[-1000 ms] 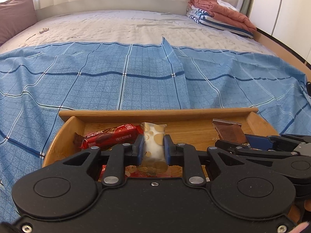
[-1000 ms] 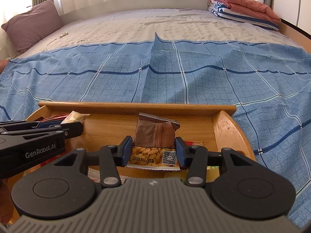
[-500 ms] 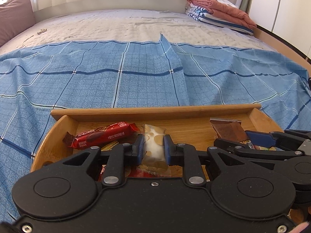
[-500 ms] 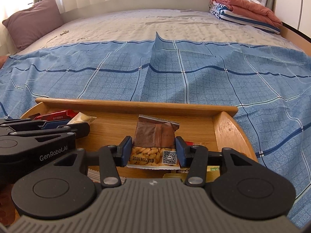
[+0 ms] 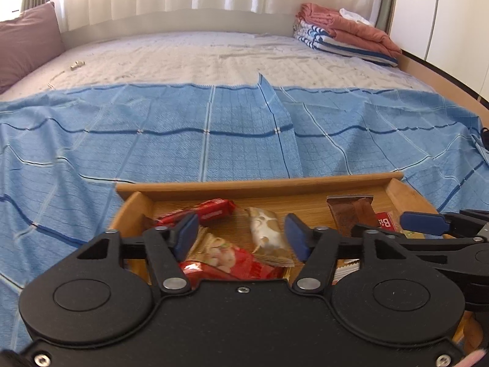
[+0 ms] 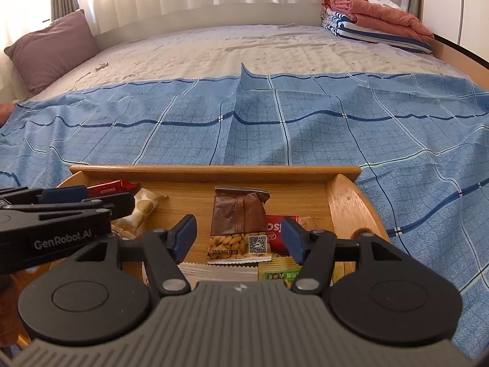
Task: Organize snacks
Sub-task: 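Open both tools to drop the wafer and nut packet onto the tray, then withdraw both open tools from the tray toward the last two snacks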
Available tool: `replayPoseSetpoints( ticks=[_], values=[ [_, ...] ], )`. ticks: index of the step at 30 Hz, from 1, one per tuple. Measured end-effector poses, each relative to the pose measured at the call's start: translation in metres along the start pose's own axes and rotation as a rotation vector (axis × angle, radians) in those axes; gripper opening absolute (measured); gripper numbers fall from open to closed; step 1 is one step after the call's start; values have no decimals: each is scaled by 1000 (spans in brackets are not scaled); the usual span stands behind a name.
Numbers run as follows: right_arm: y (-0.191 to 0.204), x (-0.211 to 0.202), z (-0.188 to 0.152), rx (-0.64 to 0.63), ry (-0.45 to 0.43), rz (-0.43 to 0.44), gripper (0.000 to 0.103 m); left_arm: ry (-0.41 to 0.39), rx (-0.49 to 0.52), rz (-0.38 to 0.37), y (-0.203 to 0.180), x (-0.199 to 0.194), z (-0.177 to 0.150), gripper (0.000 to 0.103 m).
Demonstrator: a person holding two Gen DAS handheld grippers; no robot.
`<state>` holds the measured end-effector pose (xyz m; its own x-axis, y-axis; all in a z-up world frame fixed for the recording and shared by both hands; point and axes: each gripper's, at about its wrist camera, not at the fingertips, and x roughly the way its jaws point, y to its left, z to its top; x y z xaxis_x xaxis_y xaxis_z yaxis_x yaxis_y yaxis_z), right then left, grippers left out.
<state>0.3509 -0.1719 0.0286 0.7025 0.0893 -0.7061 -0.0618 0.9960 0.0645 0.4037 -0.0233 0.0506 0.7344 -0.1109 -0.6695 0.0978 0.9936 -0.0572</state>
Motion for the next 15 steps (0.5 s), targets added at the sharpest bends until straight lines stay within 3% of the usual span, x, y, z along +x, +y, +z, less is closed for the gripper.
replayPoseSetpoints(
  ticks=[3, 15],
  values=[
    [5, -17, -5, -9, 4, -6, 75, -19, -2, -11, 6, -22, -2, 78],
    [23, -95, -37, -38, -70, 42, 91, -91, 40, -27, 11, -111, -35, 88]
  ],
)
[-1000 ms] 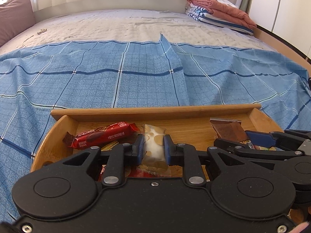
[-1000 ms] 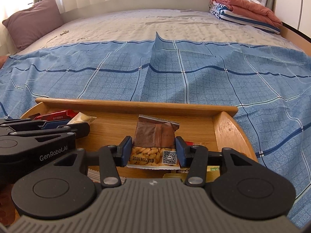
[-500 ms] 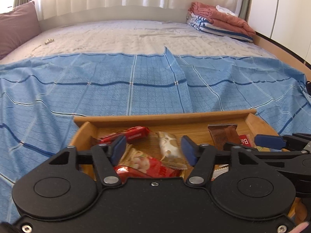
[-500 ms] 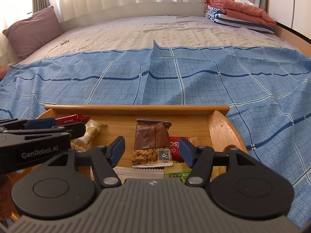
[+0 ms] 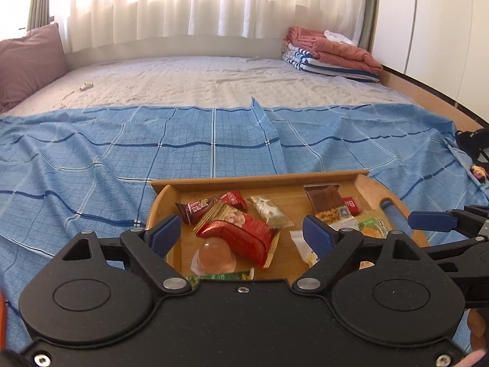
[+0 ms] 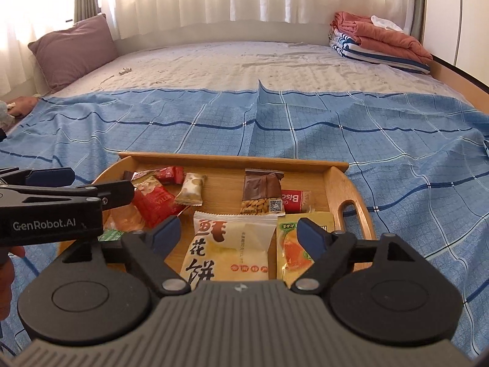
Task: Organize snacks
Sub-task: 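Withdraw both open tools from the tray toward the last two snacks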
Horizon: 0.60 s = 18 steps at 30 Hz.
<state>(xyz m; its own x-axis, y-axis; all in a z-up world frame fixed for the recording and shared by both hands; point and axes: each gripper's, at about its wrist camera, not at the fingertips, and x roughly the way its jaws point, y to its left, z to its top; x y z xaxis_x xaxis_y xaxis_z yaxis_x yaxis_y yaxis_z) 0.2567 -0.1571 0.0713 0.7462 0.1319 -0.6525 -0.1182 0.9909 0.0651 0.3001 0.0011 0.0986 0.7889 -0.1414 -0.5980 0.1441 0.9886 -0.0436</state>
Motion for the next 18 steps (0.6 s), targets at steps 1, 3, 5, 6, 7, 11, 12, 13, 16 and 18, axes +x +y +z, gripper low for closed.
replayPoseSetpoints(
  ticks=[1, 3, 5, 6, 7, 11, 12, 13, 16, 18],
  values=[
    [1, -6, -4, 3, -4, 9, 91, -8, 11, 3, -1, -7, -3, 88],
    [2, -17, -12, 3, -10, 24, 92, -23, 31, 2, -3, -23, -11, 89],
    [4, -28, -21, -2, -20, 27, 93, -36, 38, -4, -4, -38, -20, 90],
    [6, -33, -26, -8, -27, 26, 94, -39, 37, -8, -4, -44, -23, 90],
    [7, -38, -30, -15, -34, 27, 96, -41, 39, -17, -4, -52, -28, 90],
    [12, -57, -49, -50, -65, 23, 99, -59, 45, -34, -7, -78, -46, 92],
    [14, -62, -54, -58, -72, 26, 101, -57, 43, -43, -7, -84, -51, 93],
    [16, -66, -58, -67, -78, 28, 101, -52, 40, -55, -7, -89, -56, 93],
    [20, -80, -71, -99, -101, 31, 103, -46, 38, -70, -8, -103, -70, 93],
    [23, -88, -79, -125, -111, 29, 103, -48, 42, -72, -7, -110, -79, 94]
  ],
)
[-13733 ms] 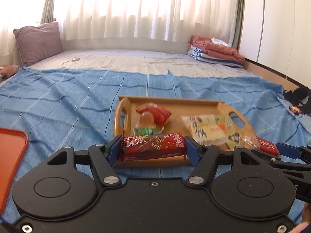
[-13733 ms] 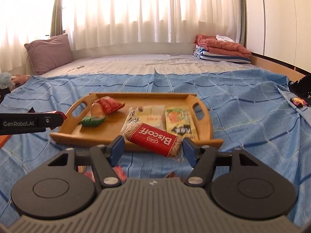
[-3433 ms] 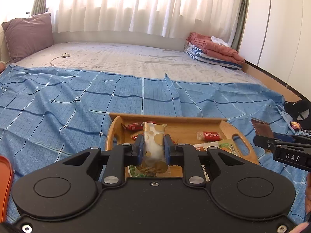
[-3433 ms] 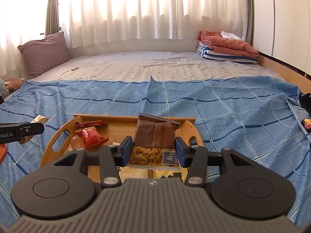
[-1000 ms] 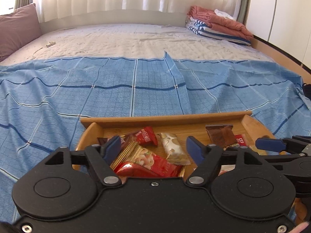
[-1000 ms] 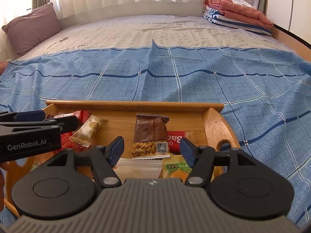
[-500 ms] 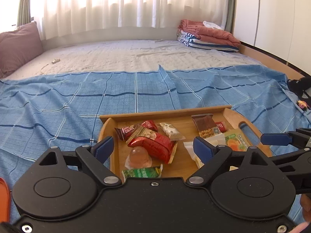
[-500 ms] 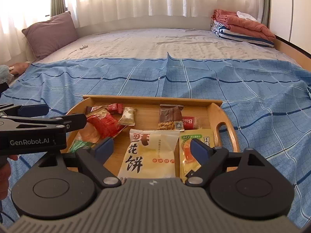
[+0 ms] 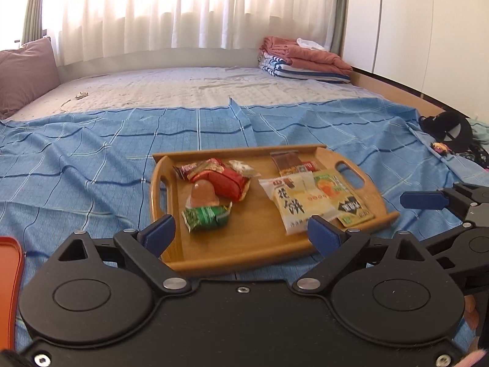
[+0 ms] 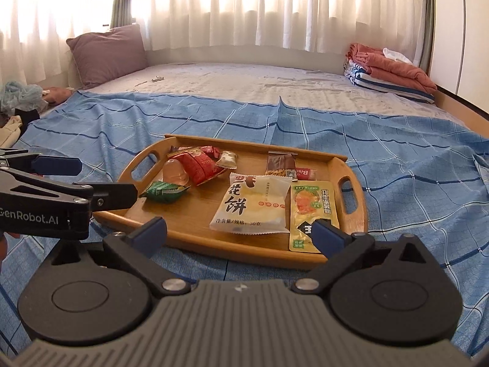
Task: Organize snacks
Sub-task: 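Withdraw both open tools from the tray toward the last two snacks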
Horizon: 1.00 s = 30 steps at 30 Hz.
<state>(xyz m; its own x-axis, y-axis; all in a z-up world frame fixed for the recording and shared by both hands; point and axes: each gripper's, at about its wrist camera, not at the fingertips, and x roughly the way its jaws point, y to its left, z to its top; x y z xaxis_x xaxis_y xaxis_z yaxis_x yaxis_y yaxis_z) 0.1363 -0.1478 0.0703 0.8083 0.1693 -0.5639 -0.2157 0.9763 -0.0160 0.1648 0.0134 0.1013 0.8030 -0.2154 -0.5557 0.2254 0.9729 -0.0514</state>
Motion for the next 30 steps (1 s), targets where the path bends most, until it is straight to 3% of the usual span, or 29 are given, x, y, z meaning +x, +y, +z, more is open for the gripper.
replayPoseSetpoints(
  ticks=[13, 21, 30],
  values=[
    [15, -23, -51, -28, -29, 31, 103, 18, 11, 31, 7, -22, -53, 96],
    [32, -20, -75, -77, -38, 82, 103, 50, 5, 47, 12, -15, -77, 97],
    [44, 0, -83, -102, -28, 78, 103, 80, -17, 52, 11, 6, -89, 97]
  ],
)
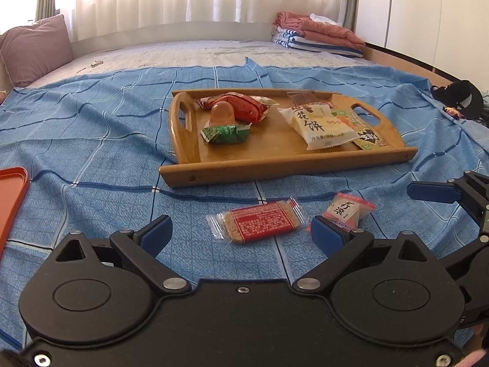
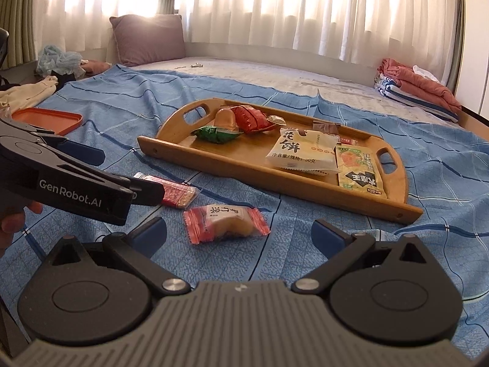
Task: Organize snacks
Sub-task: 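Withdraw both open tools from the tray toward the last two snacks, then grasp the red-printed biscuit with the left tool while the right tool grasps the pink-wrapped cake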
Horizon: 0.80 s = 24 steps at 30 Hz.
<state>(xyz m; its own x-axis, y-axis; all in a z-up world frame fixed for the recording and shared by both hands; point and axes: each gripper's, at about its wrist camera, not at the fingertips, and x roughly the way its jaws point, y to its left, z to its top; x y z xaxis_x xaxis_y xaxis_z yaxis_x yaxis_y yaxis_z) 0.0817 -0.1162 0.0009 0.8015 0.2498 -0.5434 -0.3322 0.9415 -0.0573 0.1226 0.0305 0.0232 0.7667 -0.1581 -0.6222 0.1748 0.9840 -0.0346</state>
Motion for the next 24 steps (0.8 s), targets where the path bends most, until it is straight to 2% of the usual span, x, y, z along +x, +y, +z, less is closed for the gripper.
replayPoseSetpoints(
  ticks=[9, 24],
  values=[
    [6, 20, 0, -41, 22, 4, 103, 32, -23, -14, -1, 22, 0, 97],
    [-2, 42, 0, 27, 98, 64, 103, 76, -79, -16, 1, 49, 10, 96]
  ],
)
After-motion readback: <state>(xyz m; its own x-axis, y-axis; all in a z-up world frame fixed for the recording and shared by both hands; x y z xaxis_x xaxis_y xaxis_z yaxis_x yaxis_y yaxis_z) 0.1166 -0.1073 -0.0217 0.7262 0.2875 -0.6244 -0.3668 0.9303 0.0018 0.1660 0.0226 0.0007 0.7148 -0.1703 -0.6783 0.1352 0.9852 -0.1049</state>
